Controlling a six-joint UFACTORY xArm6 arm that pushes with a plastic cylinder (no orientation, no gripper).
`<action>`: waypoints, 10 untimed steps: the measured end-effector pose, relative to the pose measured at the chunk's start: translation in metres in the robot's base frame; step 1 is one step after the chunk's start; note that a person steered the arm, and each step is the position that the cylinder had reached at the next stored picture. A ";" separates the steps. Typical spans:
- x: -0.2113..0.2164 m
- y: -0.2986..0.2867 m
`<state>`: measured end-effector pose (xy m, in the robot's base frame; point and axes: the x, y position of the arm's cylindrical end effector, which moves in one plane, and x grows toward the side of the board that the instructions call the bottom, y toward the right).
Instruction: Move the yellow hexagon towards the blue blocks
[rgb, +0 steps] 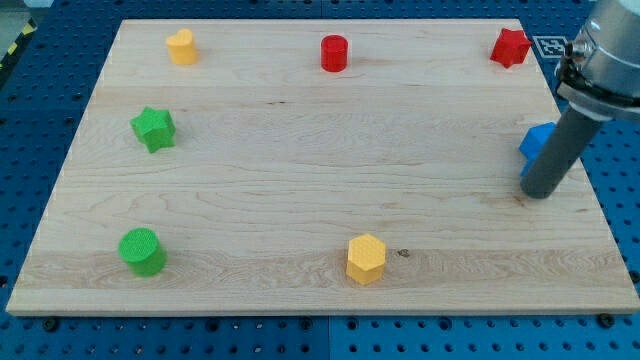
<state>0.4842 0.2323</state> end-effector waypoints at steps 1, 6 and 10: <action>-0.017 -0.008; 0.073 -0.217; 0.089 -0.244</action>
<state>0.5732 -0.0115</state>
